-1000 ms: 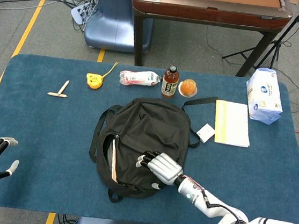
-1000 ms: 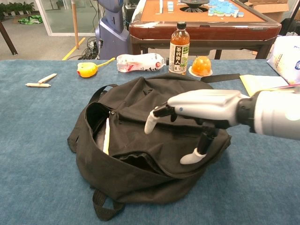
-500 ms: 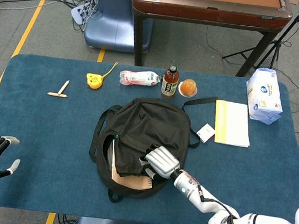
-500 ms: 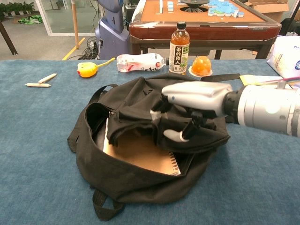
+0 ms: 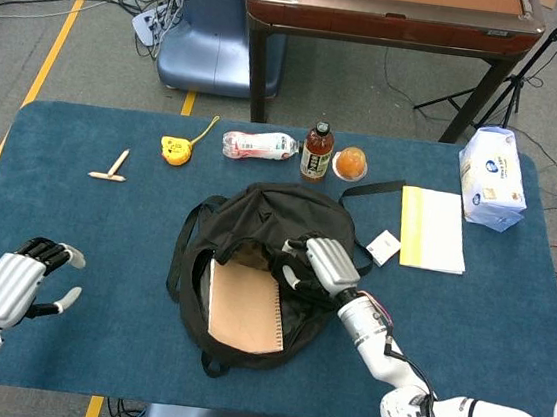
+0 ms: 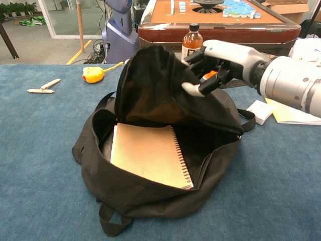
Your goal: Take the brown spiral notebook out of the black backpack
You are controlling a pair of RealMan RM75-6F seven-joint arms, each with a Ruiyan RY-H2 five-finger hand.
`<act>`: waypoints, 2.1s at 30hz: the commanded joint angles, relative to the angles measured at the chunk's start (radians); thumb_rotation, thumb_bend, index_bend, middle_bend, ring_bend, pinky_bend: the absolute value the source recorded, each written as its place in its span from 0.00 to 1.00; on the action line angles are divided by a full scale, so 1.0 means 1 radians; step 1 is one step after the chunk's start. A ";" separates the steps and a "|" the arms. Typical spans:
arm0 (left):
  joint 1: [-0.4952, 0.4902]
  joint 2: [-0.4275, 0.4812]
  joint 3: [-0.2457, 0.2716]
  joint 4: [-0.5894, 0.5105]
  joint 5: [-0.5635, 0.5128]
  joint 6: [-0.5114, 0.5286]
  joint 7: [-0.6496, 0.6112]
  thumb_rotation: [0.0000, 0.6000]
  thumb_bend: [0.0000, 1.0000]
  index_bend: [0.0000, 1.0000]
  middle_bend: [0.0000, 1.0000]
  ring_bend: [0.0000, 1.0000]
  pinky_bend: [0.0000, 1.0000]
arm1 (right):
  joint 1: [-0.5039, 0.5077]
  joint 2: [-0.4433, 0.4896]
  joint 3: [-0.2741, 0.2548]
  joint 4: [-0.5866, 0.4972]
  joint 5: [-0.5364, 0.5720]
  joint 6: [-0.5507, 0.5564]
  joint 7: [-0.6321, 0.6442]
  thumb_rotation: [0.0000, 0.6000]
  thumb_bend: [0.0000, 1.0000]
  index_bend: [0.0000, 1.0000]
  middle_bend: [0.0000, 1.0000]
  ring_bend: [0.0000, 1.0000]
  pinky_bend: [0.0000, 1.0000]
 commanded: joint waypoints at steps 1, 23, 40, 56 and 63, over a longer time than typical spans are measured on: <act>-0.079 0.002 0.013 0.036 0.119 -0.039 -0.114 1.00 0.27 0.52 0.54 0.45 0.41 | -0.018 -0.030 0.023 0.008 0.016 0.057 0.018 1.00 0.52 0.60 0.54 0.34 0.23; -0.463 -0.122 0.085 0.124 0.331 -0.296 -0.472 1.00 0.27 0.39 0.43 0.40 0.45 | -0.010 -0.093 0.050 0.038 0.055 0.129 -0.032 1.00 0.52 0.60 0.51 0.34 0.23; -0.600 -0.292 0.098 0.328 0.239 -0.415 -0.452 1.00 0.27 0.36 0.40 0.38 0.43 | -0.018 -0.089 0.048 0.013 0.007 0.133 0.018 1.00 0.52 0.60 0.50 0.34 0.23; -0.590 -0.385 0.115 0.491 0.170 -0.361 -0.375 1.00 0.27 0.40 0.41 0.38 0.43 | -0.039 -0.067 0.031 -0.020 -0.018 0.133 0.046 1.00 0.52 0.60 0.50 0.34 0.23; -0.598 -0.402 0.080 0.461 0.153 -0.297 -0.368 1.00 0.27 0.43 0.40 0.39 0.44 | -0.039 -0.054 0.035 -0.039 -0.026 0.133 0.047 1.00 0.52 0.60 0.49 0.34 0.23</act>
